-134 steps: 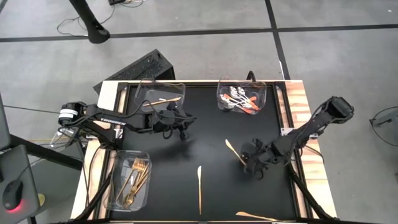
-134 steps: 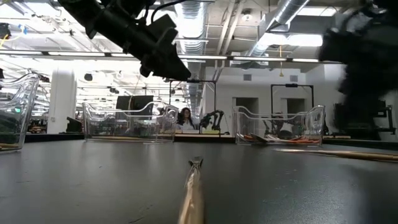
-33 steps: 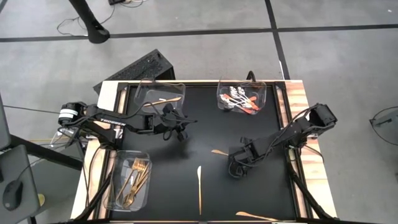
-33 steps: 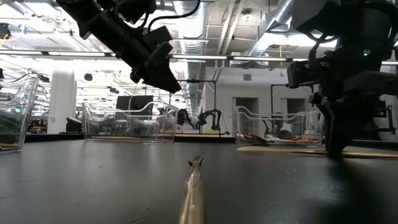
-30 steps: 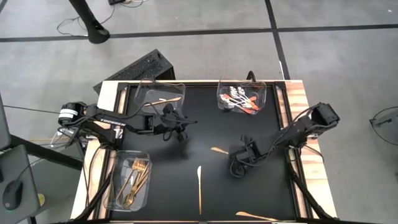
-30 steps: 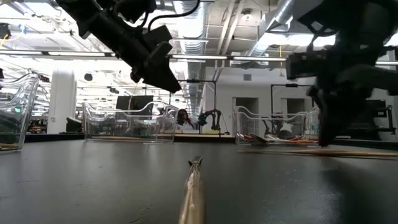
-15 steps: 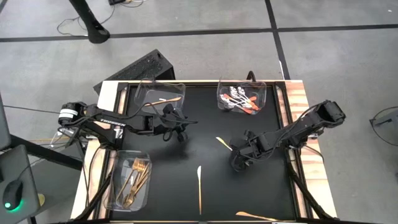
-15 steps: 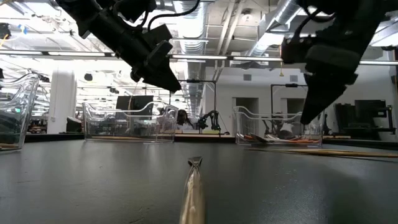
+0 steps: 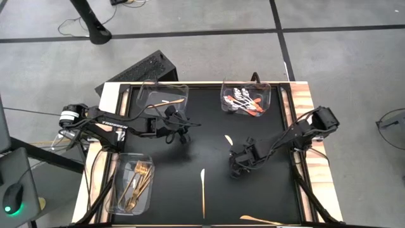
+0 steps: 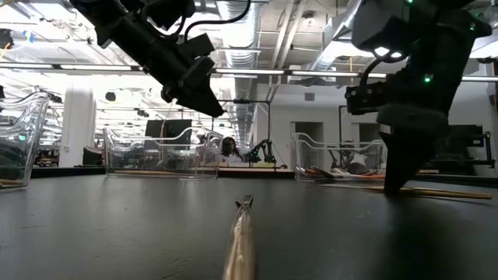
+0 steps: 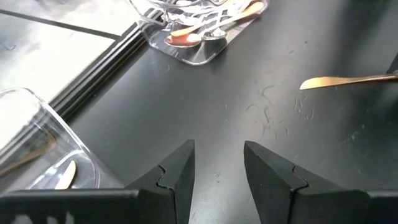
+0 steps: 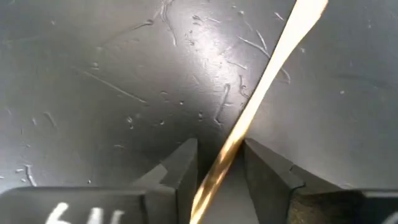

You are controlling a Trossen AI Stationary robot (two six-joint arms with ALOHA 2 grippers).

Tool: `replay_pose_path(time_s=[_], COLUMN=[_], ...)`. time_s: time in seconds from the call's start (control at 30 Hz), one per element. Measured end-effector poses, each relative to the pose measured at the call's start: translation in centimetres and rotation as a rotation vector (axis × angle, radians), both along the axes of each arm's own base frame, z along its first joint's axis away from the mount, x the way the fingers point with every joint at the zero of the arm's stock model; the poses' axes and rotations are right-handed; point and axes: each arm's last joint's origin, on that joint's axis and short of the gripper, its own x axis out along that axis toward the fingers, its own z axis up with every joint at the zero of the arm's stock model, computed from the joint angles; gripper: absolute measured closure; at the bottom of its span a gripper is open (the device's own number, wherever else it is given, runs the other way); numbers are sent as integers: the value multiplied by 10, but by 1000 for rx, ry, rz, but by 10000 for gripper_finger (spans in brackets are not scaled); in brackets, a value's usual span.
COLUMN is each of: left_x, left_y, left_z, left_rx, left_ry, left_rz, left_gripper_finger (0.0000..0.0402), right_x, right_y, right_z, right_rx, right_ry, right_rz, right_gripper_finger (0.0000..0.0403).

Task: Sort silverware by color (type)
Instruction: Put the gold table knife into the top left transparent bin

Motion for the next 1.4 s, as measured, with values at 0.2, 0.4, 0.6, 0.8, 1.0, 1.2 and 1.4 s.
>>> replay_pose_path(time_s=[0.2,0.4,0.6,0.8,1.0,1.2,1.4], left_x=[0,0,0,0,1,0,-2], left_y=[0,0,0,0,0,0,0], left_z=[0,0,0,0,1,1,-2], left_rx=[0,-5,-14,-15,-13,-14,-28], left_ry=[2,-3,-7,-7,-28,-16,15], left_rz=[1,5,10,11,10,10,19], left_gripper_finger=[278,278,278,278,278,278,278], right_x=[-3,-7,-13,-22,-7,22,37], right_y=[-2,-7,-13,-16,-20,-14,-7], right_z=[1,16,45,70,73,51,22], right_rx=[-1,19,-28,-45,-32,-24,6], right_ry=[35,9,-102,-199,-331,-401,-376], right_rz=[36,69,72,74,49,132,164], right_gripper_finger=[380,390,400,400,361,313,276])
